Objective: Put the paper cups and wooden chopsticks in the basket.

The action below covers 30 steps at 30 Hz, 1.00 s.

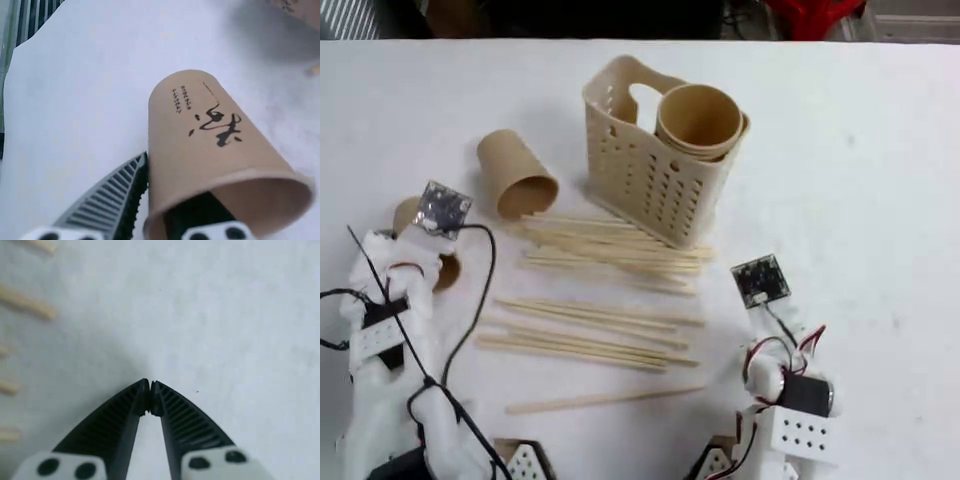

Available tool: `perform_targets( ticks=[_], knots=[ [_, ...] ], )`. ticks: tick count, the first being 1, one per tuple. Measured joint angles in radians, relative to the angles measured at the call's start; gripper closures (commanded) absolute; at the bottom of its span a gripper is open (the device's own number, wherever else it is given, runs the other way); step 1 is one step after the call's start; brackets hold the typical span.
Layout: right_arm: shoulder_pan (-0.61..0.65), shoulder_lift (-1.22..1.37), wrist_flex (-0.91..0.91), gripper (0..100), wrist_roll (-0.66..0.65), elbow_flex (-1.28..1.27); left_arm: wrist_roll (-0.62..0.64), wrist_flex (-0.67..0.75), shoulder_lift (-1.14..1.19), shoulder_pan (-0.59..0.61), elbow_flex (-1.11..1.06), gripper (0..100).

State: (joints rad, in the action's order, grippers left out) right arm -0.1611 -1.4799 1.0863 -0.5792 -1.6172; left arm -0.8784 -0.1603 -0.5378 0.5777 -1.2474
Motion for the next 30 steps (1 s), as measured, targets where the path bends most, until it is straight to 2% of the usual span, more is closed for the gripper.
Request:
perform_targets(
  ticks=[3, 5, 11, 15, 19, 22, 24, 27, 30],
  knots=[
    [0.0, 0.0, 0.0, 97.8, 0.0, 0.0, 0.072, -0.071, 0.002, 0.025, 0.071, 98],
    [0.0, 0.0, 0.0, 97.8, 0.0, 0.0, 0.153, -0.17, 0.002, 0.046, 0.166, 98],
    [0.002, 0.0, -0.023, 97.8, 0.0, -0.025, 0.327, -0.647, 0.003, 0.049, 0.597, 98],
    [0.0, 0.0, -0.023, 97.8, 0.0, -0.025, 0.431, -0.98, 0.003, -0.032, 0.948, 98],
    [0.0, 0.0, -0.023, 98.0, 0.0, -0.025, 0.523, -1.283, 0.011, -0.221, 1.346, 98],
    [0.0, 0.0, -0.023, 98.1, 0.0, -0.025, 0.595, -1.422, 0.018, -0.434, 1.623, 98],
    [0.0, 0.0, -0.023, 98.1, 0.0, -0.025, 0.634, -1.444, 0.031, -0.589, 1.743, 98],
    [0.0, 0.0, -0.023, 98.1, 0.0, -0.025, 0.664, -1.438, 0.109, -0.799, 1.807, 98],
    [0.0, 0.0, -0.023, 98.1, 0.0, -0.025, 0.683, -1.382, 0.259, -0.944, 1.82, 98]
  ],
)
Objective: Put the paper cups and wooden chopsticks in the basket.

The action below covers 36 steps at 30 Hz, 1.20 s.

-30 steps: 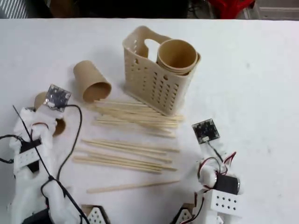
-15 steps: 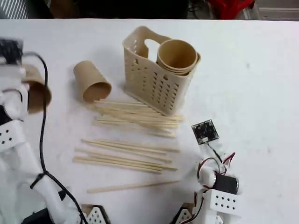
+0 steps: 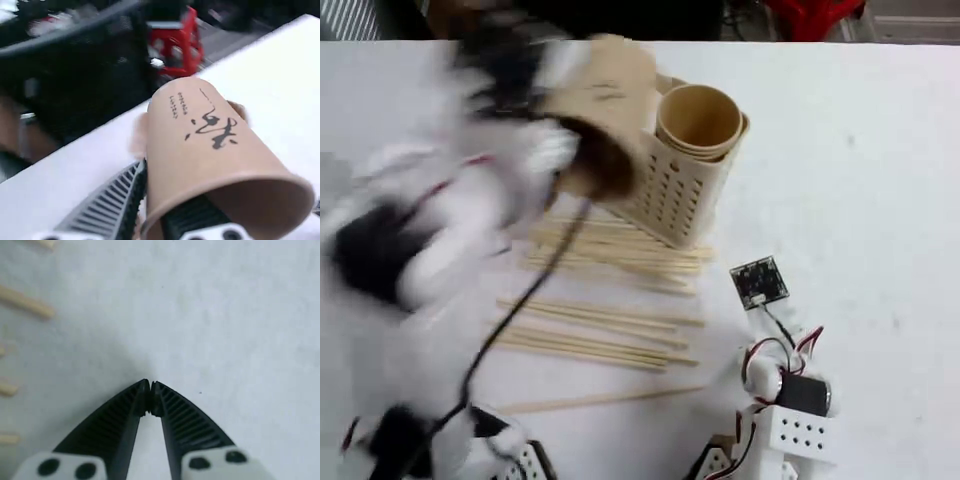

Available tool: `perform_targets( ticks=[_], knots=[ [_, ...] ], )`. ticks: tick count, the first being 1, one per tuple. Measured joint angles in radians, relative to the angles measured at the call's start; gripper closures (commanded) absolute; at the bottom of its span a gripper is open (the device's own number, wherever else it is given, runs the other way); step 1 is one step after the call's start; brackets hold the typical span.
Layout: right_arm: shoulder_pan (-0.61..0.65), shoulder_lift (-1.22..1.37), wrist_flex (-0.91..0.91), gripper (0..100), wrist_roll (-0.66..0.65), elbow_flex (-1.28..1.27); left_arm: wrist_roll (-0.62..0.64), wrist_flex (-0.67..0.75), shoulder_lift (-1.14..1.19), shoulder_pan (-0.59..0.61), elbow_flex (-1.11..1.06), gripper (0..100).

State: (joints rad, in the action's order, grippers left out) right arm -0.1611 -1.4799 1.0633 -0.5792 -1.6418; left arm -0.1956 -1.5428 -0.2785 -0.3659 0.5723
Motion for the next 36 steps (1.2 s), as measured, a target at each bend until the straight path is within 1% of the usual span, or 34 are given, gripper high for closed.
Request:
perform_targets(
  ticks=[3, 8, 27, 33, 36],
  knots=[
    [0.0, 0.0, 0.0, 98.1, 0.0, 0.0, 0.018, 0.068, 0.129, -0.06, 0.002, 98],
    [0.0, 0.0, 0.0, 97.9, 0.0, 0.0, 0.021, 0.127, 0.276, -0.072, 0.002, 98],
    [0.0, 0.0, 0.0, 97.8, 0.0, 0.0, 0.021, 0.149, 0.301, -0.072, 0.002, 97],
    [0.0, 0.0, 0.0, 97.8, 0.0, 0.0, 0.021, 0.158, 0.364, -0.072, 0.002, 86],
    [0.0, 0.0, 0.0, 97.8, 0.0, 0.0, 0.021, 0.158, 0.39, -0.072, 0.002, 86]
  ],
)
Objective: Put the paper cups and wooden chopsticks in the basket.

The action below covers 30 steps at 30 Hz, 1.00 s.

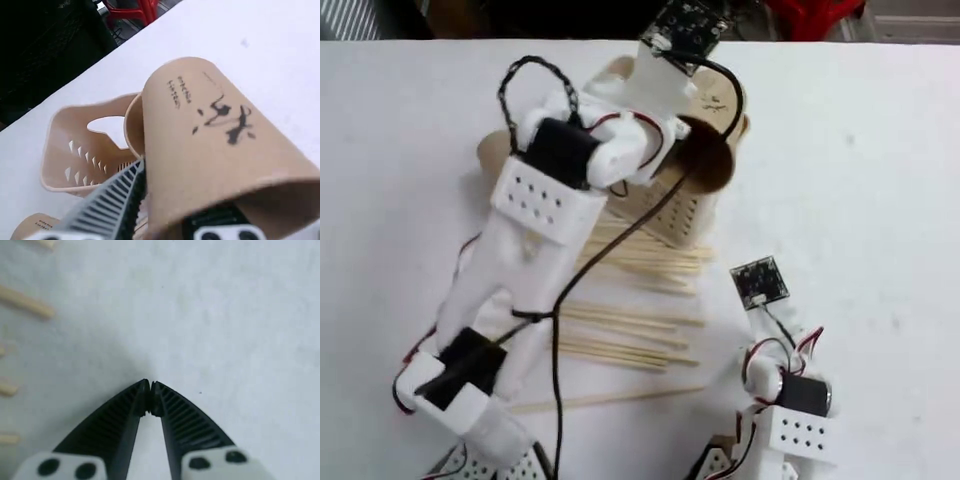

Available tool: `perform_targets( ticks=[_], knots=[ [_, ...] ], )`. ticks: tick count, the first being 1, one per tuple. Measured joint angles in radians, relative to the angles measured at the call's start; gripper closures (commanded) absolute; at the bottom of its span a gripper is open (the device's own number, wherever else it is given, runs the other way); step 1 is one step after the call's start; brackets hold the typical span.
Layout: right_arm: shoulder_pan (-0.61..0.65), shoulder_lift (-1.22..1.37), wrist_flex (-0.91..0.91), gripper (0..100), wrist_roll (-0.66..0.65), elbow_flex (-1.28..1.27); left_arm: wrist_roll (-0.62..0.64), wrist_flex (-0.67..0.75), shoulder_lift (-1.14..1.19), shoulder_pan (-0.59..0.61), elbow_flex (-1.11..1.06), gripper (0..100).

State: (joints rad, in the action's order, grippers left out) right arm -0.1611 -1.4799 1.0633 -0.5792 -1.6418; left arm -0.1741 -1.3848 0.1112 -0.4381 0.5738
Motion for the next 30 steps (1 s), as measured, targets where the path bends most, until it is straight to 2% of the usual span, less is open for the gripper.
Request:
perform_targets(
  ticks=[6, 15, 21, 30],
  knots=[
    [0.0, 0.0, 0.0, 97.8, 0.0, 0.0, 0.0, 0.038, 0.002, 0.0, 0.002, 86],
    [0.0, 0.0, 0.0, 97.8, 0.0, 0.0, 0.0, 0.066, 0.009, 0.018, 0.12, 86],
    [0.0, 0.0, 0.0, 97.8, 0.0, 0.0, 0.0, 0.126, 0.023, 0.023, 0.129, 86],
    [0.0, 0.0, 0.0, 97.8, 0.0, 0.0, 0.0, 0.264, 0.167, 0.028, 0.129, 88]
  ],
)
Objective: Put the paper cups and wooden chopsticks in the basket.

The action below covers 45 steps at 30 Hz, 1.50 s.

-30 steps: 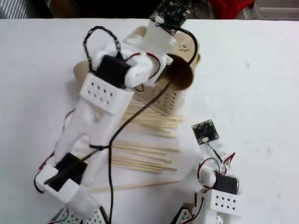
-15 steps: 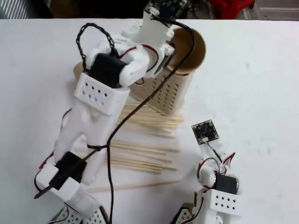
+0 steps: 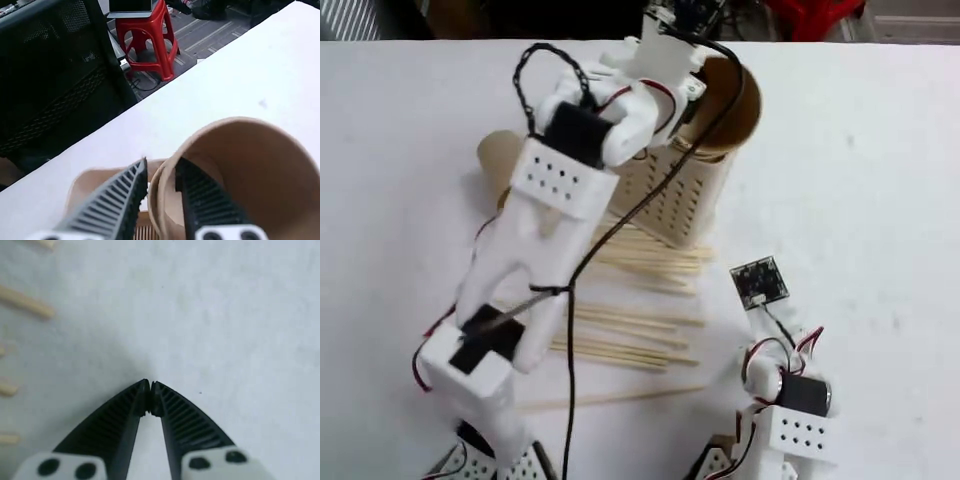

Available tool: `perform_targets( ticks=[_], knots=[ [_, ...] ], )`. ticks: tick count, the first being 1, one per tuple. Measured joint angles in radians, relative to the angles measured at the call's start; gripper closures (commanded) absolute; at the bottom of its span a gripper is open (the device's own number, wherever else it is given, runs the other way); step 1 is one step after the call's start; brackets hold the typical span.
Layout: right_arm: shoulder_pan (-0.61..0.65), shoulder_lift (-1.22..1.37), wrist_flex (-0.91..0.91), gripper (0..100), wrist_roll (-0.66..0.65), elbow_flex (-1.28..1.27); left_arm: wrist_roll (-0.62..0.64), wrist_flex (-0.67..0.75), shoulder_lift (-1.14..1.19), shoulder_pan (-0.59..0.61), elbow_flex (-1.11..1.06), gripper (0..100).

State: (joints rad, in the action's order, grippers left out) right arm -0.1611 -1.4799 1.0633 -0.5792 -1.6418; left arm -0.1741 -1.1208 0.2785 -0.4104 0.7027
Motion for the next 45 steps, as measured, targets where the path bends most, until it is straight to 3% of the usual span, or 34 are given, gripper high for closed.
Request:
perform_targets(
  ticks=[10, 19, 25, 30, 35, 40, 45],
  knots=[
    [0.0, 0.0, 0.0, 97.8, 0.0, 0.0, 0.0, 0.055, 0.008, 0.0, 0.032, 88],
    [0.0, 0.0, 0.0, 97.8, 0.0, 0.0, 0.0, -0.009, 0.06, 0.002, -0.009, 88],
    [0.0, 0.0, 0.0, 97.8, 0.0, 0.0, 0.002, 0.015, 0.124, 0.006, -0.114, 88],
    [0.0, 0.0, 0.0, 97.8, 0.0, 0.0, 0.003, 0.017, 0.147, 0.008, -0.071, 88],
    [0.0, 0.0, 0.0, 97.8, 0.0, 0.0, 0.0, -0.12, 0.155, 0.012, 0.104, 88],
    [0.0, 0.0, 0.0, 97.8, 0.0, 0.0, 0.0, -0.31, 0.118, 0.083, 0.411, 88],
    [0.0, 0.0, 0.0, 97.8, 0.0, 0.0, -0.126, -0.517, 0.074, 0.209, 0.654, 87]
  ],
)
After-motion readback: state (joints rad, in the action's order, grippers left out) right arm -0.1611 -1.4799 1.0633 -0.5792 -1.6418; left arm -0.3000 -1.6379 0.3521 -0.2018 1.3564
